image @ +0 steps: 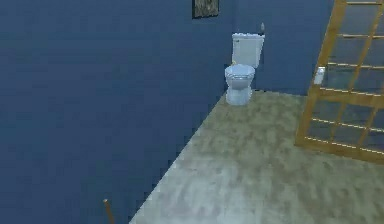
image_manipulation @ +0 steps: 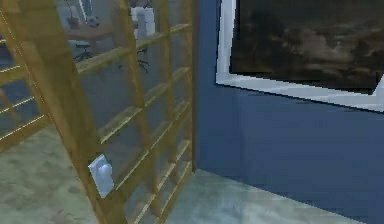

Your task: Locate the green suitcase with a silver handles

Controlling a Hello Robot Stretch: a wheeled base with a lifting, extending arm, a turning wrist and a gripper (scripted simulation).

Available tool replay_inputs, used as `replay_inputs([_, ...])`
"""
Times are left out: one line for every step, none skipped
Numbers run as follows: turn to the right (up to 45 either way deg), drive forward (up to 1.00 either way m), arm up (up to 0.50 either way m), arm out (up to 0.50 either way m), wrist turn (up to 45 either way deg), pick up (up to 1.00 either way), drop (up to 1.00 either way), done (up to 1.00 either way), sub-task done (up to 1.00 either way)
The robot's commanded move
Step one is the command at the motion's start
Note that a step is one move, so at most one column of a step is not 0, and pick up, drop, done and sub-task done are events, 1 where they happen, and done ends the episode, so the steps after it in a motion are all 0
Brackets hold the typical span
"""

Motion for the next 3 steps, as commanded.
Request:
replay_inputs([0.0, 0.3, 0.0, 0.0, 0.0, 0.0, 0.0, 0.0, 0.0])
replay_inputs([21.0, 0.0, 0.0, 0.0, 0.0, 0.0, 0.0, 0.0, 0.0])
replay_inputs([0.0, 0.45, 0.0, 0.0, 0.0, 0.0, 0.0, 0.0, 0.0])
